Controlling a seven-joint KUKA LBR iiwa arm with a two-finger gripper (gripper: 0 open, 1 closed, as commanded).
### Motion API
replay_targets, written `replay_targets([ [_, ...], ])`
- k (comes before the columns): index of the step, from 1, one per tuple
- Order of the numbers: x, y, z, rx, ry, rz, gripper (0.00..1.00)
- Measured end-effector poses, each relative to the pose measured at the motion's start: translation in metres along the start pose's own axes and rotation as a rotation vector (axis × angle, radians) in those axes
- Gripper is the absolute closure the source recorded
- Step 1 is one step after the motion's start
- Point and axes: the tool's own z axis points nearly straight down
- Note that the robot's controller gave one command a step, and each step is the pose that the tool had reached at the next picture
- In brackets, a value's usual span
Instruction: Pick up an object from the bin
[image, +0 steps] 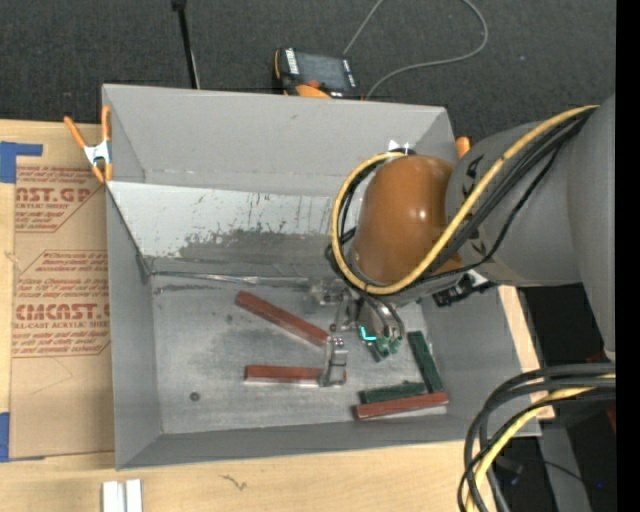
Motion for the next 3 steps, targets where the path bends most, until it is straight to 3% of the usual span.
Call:
replay_targets([
  [1,0.028,0.027,0.077,0.0,0.003,0.062,0.0],
  [2,0.025,0.026,0.072,-0.001,-0.005,0.064,1.0],
  [3,0.026,0.055,-0.127,0.001,-0.014,-0.32,1.0],
])
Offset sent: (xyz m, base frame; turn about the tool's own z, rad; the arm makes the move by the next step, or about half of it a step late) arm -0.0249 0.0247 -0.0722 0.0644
